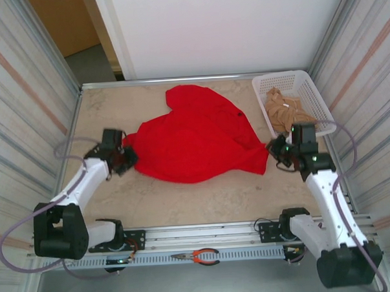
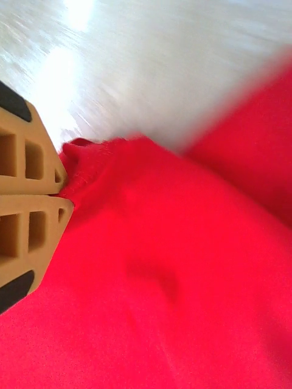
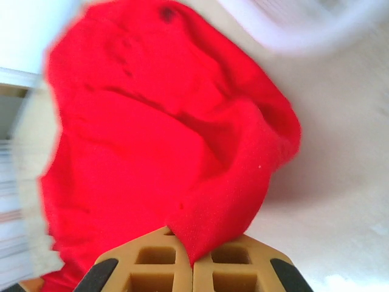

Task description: Fold the inside-out t-shirt

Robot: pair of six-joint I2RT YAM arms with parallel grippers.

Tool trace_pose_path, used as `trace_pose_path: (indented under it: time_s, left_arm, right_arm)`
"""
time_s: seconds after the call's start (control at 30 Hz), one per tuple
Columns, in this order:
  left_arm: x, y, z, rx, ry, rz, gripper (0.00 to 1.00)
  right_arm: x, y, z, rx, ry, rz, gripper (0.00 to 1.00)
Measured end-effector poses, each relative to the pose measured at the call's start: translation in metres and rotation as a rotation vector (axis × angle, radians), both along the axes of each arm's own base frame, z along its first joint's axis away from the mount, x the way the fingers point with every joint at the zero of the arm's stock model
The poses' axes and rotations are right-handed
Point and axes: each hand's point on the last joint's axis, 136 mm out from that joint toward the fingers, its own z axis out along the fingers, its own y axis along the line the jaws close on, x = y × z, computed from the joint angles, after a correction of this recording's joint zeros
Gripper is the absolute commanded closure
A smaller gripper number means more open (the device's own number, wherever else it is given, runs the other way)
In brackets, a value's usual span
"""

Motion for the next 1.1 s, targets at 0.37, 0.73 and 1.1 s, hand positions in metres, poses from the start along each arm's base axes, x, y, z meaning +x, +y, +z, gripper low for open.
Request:
trace_pose_path:
  time_s: [0.37,0.73,1.1]
  left_arm:
    - [0.069,0.021,0.345,-0.065,-0.736,-0.033,1.00]
    - [0.057,0.030,0.333,-0.113,-0.664,-0.028,1.00]
    - [0.022,0.022,0.381,-0.186,-0.798,-0.018,1.00]
  right_arm:
    - [0.084,-0.014,0.259,0.073,-0.561,0.013,1.00]
    - [0.075,-0.021,0.267,0.196,-0.559,0.010,1.00]
    - [0.020,-0.002,0.373,0.229,-0.803,0.106,1.00]
